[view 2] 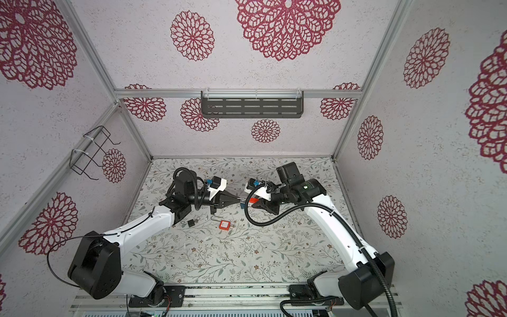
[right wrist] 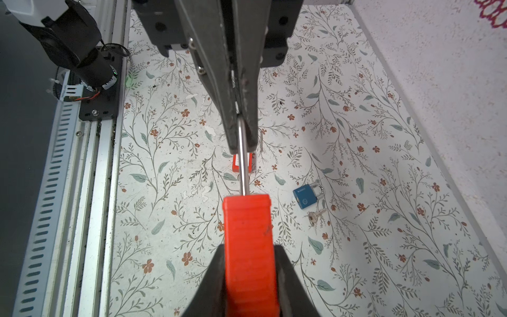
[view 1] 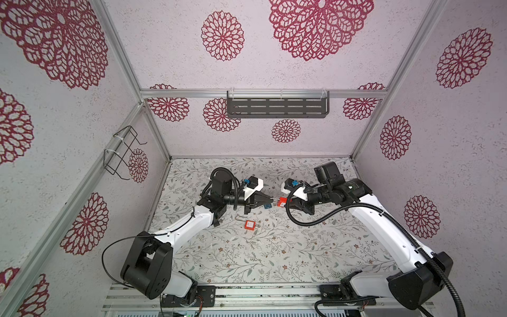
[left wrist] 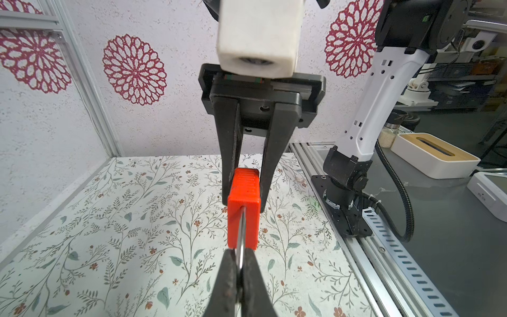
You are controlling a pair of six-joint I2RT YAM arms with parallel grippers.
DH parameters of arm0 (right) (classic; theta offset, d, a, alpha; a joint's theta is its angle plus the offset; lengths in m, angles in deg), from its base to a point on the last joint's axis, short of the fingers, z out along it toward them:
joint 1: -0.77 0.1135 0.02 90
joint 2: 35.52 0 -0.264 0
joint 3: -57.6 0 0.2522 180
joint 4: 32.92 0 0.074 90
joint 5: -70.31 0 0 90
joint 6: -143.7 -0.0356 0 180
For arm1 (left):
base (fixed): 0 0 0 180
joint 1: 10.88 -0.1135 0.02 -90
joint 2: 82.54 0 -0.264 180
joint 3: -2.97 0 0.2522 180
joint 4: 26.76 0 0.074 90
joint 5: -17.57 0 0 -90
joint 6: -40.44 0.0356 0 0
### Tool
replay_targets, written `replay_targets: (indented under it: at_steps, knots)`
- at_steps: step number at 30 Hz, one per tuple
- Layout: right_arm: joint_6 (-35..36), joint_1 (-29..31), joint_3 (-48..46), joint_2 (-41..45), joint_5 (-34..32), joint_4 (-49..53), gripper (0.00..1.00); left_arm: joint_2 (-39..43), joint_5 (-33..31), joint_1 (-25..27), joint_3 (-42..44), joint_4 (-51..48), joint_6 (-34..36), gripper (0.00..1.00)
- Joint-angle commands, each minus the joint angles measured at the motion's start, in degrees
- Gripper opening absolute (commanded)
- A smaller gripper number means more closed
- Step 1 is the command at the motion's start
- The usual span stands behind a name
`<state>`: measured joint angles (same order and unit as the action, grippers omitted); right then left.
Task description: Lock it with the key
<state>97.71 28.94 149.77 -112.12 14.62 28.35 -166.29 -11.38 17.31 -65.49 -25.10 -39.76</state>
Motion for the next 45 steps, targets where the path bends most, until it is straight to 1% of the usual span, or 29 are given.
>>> replay_targets:
  at_steps: [1,3,6,8,9,13,17,21,27,32,38,45]
  knots:
    - [1.1,-0.1,2.8,-0.2,0.2,-2.0,0.28,-0.4,1.5,0.6,-1.4,0.7,-0.5,0.0]
    - [1.1,-0.1,2.8,0.2,-1.5,-1.3,0.34,-0.1,0.9,0.0,-1.5,0.8,-1.0,0.0]
    - [1.0,-0.1,2.0,1.8,-3.7,-1.0,0.54,0.0,1.0,-0.8,-1.6,1.7,-1.8,0.0]
    - [0.7,-0.1,1.0,3.3,-5.3,-0.7,0.63,-0.2,1.2,-1.2,-1.6,2.8,-2.6,0.0]
    - [0.5,-0.1,0.6,4.2,-6.1,-0.7,0.66,-0.2,1.3,-1.3,-1.6,3.5,-3.0,0.0]
    - [-2.0,-0.5,-0.5,7.2,-7.4,0.1,0.69,-0.8,1.8,-1.7,-1.0,8.5,-6.2,0.0]
    - [-5.5,-2.3,-0.7,9.1,-5.2,1.7,0.67,-1.5,2.3,-1.9,-0.4,12.3,-8.4,0.0]
    - [-7.1,-4.1,-1.0,8.9,-1.8,4.6,0.63,-1.7,2.8,-1.9,-0.4,12.4,-8.5,0.0]
    - [-7.2,-5.7,-1.4,7.0,-1.9,7.1,0.56,-1.1,3.3,-1.9,-0.6,10.9,-7.6,0.0]
    - [-6.4,-5.9,0.5,4.5,-0.5,7.8,0.47,-0.4,3.3,-1.9,-0.7,7.8,-5.9,0.0]
    - [-5.4,-5.8,2.6,0.8,3.3,9.4,0.43,-0.1,3.1,-1.7,-0.4,7.5,-5.8,0.0]
    - [-4.2,-5.8,4.4,-0.8,4.0,10.4,0.36,-0.1,3.3,-1.3,-0.5,6.5,-4.9,0.0]
